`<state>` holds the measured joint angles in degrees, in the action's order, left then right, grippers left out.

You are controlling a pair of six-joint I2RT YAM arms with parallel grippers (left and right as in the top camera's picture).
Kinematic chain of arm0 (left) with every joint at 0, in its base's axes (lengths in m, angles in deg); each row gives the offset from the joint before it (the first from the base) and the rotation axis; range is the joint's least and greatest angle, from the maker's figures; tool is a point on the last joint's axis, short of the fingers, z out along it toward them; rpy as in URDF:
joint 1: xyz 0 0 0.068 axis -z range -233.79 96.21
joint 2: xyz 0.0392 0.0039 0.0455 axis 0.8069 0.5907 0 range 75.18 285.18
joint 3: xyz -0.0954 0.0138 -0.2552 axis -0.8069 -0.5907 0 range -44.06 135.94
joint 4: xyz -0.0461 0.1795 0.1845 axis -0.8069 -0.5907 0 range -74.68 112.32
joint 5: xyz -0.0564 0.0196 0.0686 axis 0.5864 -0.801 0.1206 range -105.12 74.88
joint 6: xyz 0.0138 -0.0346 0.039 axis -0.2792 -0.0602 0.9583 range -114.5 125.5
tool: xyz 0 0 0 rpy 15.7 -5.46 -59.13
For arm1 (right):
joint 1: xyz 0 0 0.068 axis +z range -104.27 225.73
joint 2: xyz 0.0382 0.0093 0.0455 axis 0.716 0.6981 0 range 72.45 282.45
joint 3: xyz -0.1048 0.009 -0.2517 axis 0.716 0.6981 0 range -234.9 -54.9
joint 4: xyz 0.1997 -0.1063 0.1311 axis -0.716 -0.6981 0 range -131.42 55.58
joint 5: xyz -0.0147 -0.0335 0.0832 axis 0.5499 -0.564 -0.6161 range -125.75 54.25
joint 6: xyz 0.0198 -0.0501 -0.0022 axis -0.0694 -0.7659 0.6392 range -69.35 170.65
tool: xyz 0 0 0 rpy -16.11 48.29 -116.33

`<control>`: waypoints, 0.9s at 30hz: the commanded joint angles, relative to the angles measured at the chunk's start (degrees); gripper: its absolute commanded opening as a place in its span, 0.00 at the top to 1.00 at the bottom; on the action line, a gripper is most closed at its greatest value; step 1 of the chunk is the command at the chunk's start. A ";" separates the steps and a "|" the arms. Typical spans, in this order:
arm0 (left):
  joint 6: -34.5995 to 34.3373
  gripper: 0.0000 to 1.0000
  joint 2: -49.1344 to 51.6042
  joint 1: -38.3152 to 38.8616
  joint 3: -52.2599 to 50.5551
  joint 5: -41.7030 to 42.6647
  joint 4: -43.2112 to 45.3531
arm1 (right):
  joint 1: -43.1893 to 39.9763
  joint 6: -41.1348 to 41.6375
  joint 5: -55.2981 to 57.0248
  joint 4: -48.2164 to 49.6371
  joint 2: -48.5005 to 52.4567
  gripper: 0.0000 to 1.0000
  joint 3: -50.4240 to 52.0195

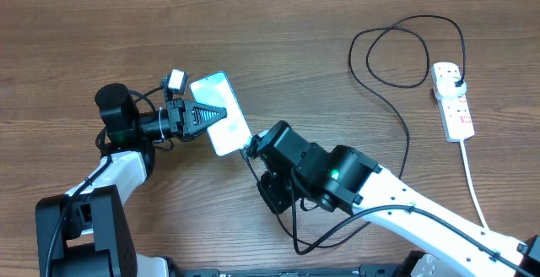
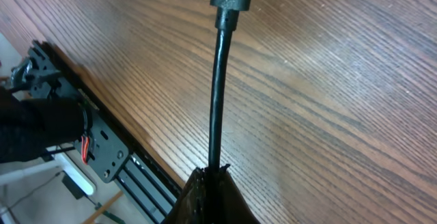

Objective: Plug charger to phone and switch on socket

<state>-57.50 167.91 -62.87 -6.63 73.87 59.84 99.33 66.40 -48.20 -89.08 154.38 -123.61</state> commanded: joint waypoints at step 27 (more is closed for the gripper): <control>1.27 0.96 -0.15 -0.26 0.87 1.68 0.46 | -0.59 -1.09 -5.22 -0.50 1.03 0.96 0.24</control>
<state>-57.35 167.91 -62.87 -6.63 73.87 59.84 98.74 65.62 -53.75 -89.95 154.75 -123.61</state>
